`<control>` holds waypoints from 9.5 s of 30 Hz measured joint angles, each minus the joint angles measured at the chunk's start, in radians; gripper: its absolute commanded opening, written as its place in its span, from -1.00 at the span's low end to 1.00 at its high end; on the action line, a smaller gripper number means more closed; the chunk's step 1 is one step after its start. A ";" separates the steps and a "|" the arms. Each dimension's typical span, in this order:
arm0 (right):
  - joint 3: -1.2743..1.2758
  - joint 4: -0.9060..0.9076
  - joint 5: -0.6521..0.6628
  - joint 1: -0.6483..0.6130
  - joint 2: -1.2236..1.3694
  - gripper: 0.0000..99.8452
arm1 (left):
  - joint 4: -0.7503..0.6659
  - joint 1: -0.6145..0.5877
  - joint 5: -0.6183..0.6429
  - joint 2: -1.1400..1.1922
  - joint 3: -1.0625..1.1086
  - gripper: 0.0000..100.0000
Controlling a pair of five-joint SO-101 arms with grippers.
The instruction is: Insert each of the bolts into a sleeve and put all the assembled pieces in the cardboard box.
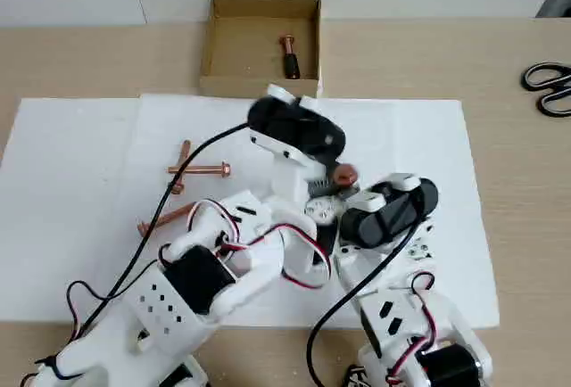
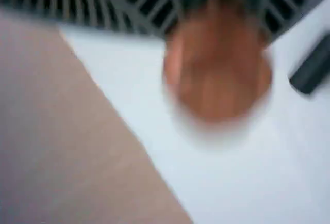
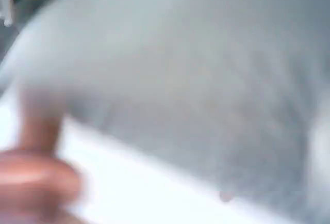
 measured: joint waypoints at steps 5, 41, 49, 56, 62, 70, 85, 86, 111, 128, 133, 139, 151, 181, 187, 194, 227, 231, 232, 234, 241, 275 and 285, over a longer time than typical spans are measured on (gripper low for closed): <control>0.000 0.000 0.000 0.000 0.000 -0.99 | 0.037 0.008 0.000 -0.002 -0.002 -0.42; -0.242 -0.344 0.000 0.132 0.522 -0.99 | 0.557 -0.934 -0.272 -0.012 -0.249 -0.40; -0.704 -0.671 0.000 0.129 1.240 -0.99 | 0.612 -0.979 -0.275 -0.012 -0.249 -0.40; -1.082 -0.928 0.000 0.129 1.815 -0.99 | 0.657 -0.979 -0.276 -0.012 -0.249 -0.40; -1.359 -1.042 0.000 0.129 2.199 -0.99 | 0.675 -0.979 -0.276 -0.012 -0.249 -0.40; -1.605 -1.048 0.000 0.120 2.518 -0.86 | 0.680 -0.979 -0.276 -0.012 -0.249 -0.40; -1.672 -1.031 0.000 0.104 2.582 -0.60 | 0.680 -0.979 -0.276 -0.012 -0.249 -0.40; -1.672 -1.003 0.000 0.106 2.565 -0.60 | 0.680 -0.979 -0.284 -0.012 -0.249 -0.40; -1.674 0.316 0.000 0.115 1.622 -0.60 | 0.680 -0.979 -0.417 -0.012 -0.249 -0.40; -1.112 0.420 -0.153 0.117 1.316 -0.60 | 0.680 -0.979 -0.417 -0.012 -0.249 -0.40; -0.882 0.183 -0.298 0.110 1.363 -0.60 | 0.680 -0.979 -0.417 -0.012 -0.218 -0.40; -0.743 -0.061 -0.327 0.051 1.455 -0.60 | 0.680 -0.979 -0.417 -0.012 -0.160 -0.40; -0.657 -0.407 -0.327 0.060 1.697 -0.60 | 0.680 -0.979 -0.417 -0.012 -0.144 -0.40; -0.686 -0.468 -0.301 0.132 1.824 -0.99 | 0.695 -0.979 -0.417 -0.012 -0.144 -0.40; -0.687 -0.324 -0.301 0.121 1.597 -0.99 | 0.695 -0.979 -0.417 -0.012 -0.144 -0.40; -0.687 -0.181 -0.247 0.137 1.478 -0.99 | 0.695 -0.979 -0.417 -0.012 -0.144 -0.40; -0.802 0.106 0.064 0.005 1.768 -0.63 | 0.695 -0.979 -0.417 -0.012 -0.144 -0.40; -0.802 0.161 0.064 0.005 1.768 -0.63 | 0.695 -0.979 -0.417 -0.012 -0.144 -0.40; -0.802 0.169 0.064 0.005 1.768 -0.63 | 0.695 -0.979 -0.417 -0.012 -0.144 -0.40; -0.802 0.175 0.064 0.005 1.774 -0.63 | 0.695 -0.979 -0.417 -0.012 -0.144 -0.40; -0.802 0.169 0.051 -0.011 1.784 -0.63 | 0.695 -0.979 -0.417 -0.012 -0.144 -0.40; -1.083 0.356 0.037 0.034 1.728 -0.99 | 0.749 -0.979 -0.476 0.232 -0.338 -0.53; -1.094 0.377 0.044 0.080 1.715 -0.99 | 0.750 -0.979 -0.807 0.594 -0.414 -0.53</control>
